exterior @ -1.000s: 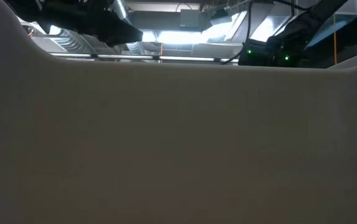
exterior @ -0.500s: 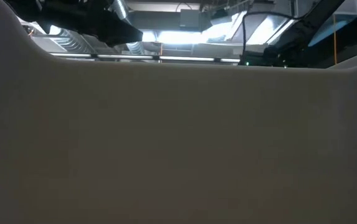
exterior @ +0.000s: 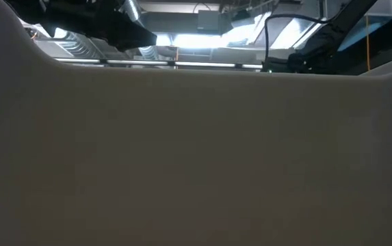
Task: Sort rubber bands into baskets
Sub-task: Put the black rubber band in the orange bin
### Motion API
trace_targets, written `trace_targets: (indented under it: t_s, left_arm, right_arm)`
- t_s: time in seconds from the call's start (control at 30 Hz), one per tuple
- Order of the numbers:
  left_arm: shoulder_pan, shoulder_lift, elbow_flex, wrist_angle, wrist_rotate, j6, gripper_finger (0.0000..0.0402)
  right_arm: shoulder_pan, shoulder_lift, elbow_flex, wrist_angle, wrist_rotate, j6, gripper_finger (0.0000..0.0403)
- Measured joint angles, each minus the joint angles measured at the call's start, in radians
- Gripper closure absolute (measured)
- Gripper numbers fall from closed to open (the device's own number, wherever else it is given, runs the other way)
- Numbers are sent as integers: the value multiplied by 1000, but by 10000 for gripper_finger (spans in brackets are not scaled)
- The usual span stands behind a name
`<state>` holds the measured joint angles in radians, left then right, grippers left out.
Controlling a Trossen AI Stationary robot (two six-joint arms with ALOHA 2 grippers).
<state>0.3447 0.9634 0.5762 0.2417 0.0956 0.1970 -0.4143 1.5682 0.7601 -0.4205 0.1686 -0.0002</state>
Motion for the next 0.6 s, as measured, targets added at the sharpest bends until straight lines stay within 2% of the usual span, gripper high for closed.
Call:
trace_targets:
  t_s: [0.13, 0.37, 0.6]
  left_arm:
    - [0, 0, 0, 0, 0, 0, 263]
    - [0, 0, 0, 0, 0, 0, 263]
    - [0, 0, 0, 0, 0, 0, 263]
  right_arm:
    - [2, -69, 0, 1, 13, 0, 380]
    - [2, -252, 0, 2, -4, 3, 399]
    - [2, -430, 31, 0, -4, 29, 388]
